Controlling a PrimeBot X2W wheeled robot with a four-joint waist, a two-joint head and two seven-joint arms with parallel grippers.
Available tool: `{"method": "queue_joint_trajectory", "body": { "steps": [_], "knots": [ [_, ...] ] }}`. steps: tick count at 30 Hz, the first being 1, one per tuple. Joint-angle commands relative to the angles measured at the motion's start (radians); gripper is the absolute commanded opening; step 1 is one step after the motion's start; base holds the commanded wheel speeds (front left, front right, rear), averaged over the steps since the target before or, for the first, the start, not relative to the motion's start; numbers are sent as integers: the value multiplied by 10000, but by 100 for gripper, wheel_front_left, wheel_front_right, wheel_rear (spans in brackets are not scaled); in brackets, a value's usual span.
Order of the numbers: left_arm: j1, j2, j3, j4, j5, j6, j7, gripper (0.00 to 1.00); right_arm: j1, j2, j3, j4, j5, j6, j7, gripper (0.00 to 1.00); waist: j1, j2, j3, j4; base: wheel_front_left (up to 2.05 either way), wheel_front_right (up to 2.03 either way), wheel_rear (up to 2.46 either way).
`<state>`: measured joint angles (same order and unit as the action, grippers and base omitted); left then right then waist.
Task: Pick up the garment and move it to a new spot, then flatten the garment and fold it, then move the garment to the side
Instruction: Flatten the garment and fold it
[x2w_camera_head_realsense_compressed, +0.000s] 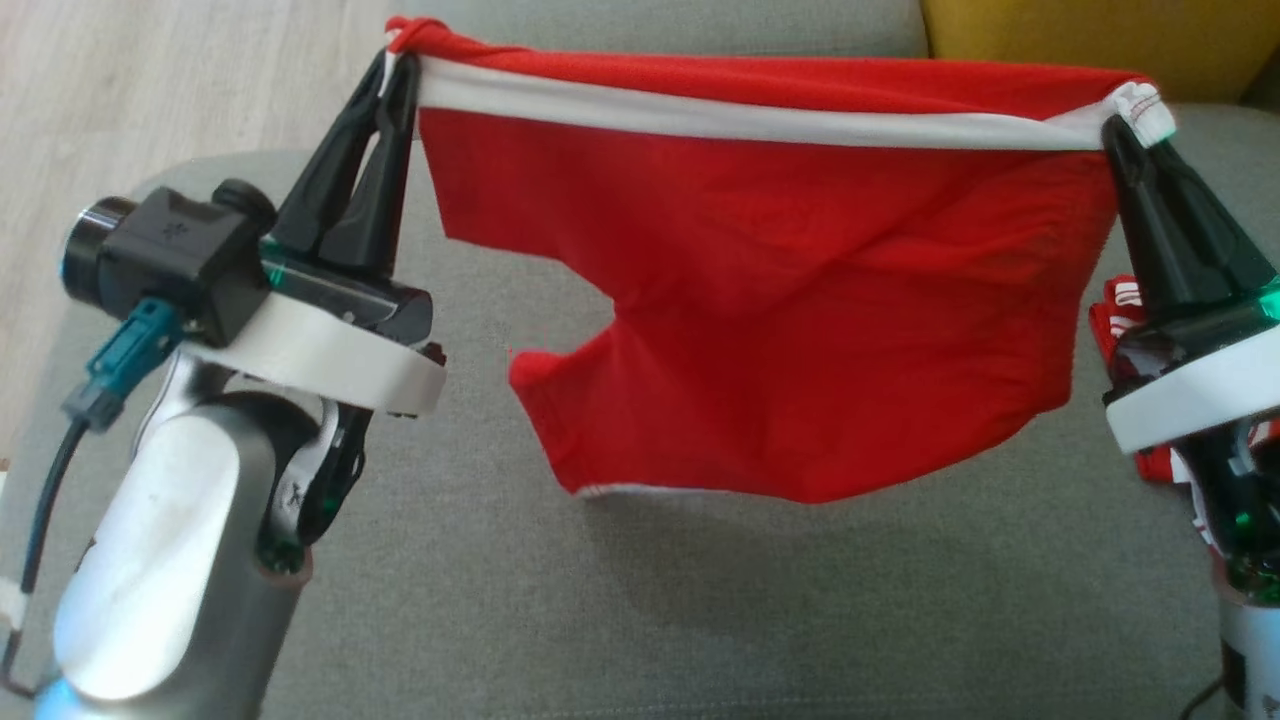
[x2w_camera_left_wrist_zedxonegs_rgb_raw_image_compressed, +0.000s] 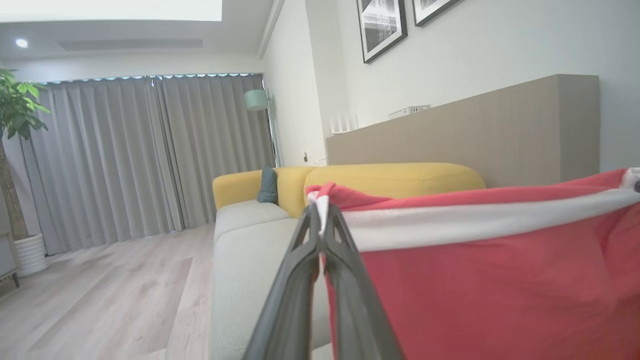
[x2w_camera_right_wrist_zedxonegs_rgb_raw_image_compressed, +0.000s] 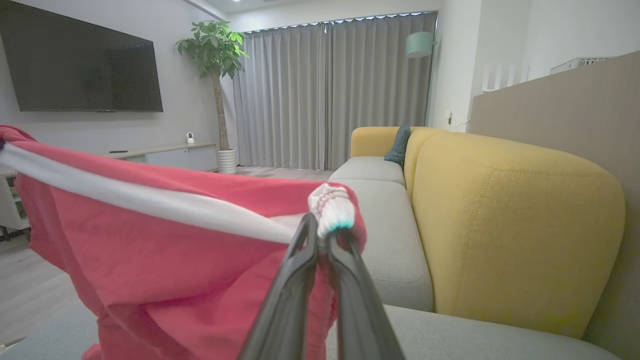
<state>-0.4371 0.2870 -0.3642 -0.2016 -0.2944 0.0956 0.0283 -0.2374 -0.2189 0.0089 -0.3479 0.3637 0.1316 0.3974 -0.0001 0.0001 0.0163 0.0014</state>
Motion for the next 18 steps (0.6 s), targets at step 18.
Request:
{"method": "queue_joint_trajectory", "body": {
  "steps": [18],
  "knots": [
    [-6394,-874,807,6832,-751,-1337,-2258,0,-6418,53,1347,5201,880,-9,-1931,0,1,-1,1845,-89,0,0,0]
  ]
}}
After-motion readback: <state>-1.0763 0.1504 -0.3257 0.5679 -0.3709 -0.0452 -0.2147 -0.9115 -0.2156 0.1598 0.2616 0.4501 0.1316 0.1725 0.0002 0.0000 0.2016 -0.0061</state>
